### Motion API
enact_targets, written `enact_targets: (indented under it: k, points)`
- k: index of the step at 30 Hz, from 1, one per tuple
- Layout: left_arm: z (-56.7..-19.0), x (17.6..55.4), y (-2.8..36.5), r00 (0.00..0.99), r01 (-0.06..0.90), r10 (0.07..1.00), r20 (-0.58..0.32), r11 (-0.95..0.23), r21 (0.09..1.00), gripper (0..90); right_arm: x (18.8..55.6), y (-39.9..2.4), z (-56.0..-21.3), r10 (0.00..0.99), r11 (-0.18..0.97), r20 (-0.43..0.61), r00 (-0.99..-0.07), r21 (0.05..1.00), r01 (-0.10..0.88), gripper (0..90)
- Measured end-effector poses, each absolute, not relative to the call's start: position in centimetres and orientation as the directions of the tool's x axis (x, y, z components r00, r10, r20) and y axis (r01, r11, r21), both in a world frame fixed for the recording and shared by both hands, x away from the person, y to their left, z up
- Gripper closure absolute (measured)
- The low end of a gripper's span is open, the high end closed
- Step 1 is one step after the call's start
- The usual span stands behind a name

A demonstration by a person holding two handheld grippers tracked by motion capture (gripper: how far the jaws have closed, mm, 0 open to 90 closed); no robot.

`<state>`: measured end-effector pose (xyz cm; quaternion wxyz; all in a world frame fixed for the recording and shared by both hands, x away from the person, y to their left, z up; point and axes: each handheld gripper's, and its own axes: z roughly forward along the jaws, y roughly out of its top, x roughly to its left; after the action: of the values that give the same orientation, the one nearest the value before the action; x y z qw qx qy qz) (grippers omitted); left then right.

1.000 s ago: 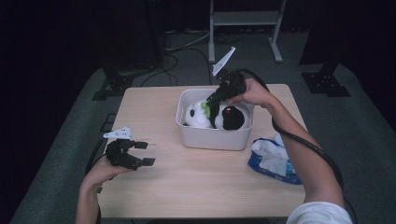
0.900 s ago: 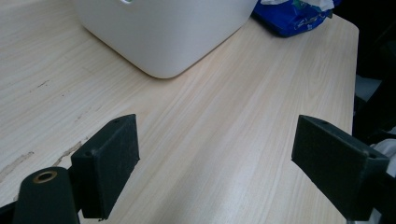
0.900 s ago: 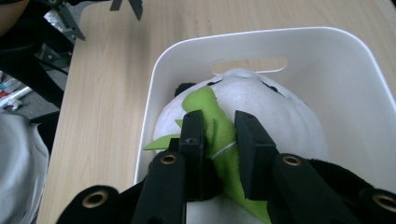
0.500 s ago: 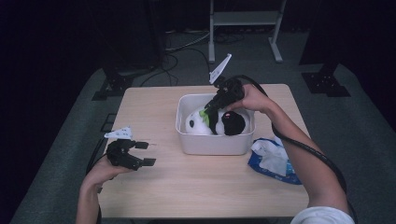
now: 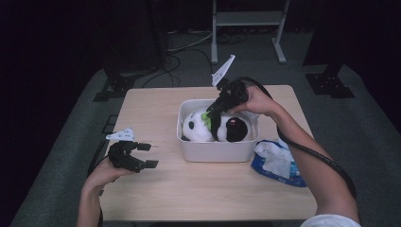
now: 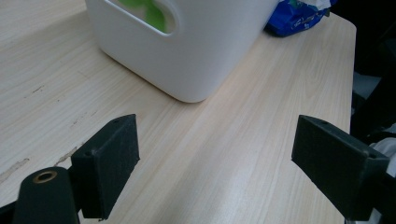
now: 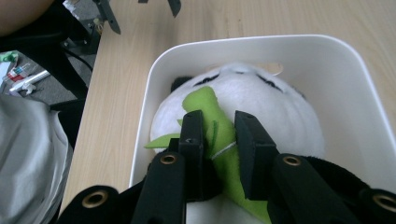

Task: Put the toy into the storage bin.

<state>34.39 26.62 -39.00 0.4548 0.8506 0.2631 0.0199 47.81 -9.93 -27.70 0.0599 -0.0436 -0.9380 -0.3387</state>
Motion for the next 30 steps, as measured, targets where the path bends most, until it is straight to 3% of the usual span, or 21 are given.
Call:
enact_targets:
  k: [6, 30]
  points:
    - [-39.1, 34.4, 26.7, 0.857, 0.436, 0.47, -0.212, -0.443, 0.783, 13.7, 48.4, -9.9, -27.7, 0.051, 0.768, 0.122, -0.991, 0.63, 0.117, 72.9]
    - [-39.1, 34.4, 26.5, 0.86, 0.432, 0.466, -0.207, -0.45, 0.782, 13.7, 48.1, -9.8, -33.2, 0.068, 0.802, 0.198, -0.978, 0.572, 0.171, 70.7]
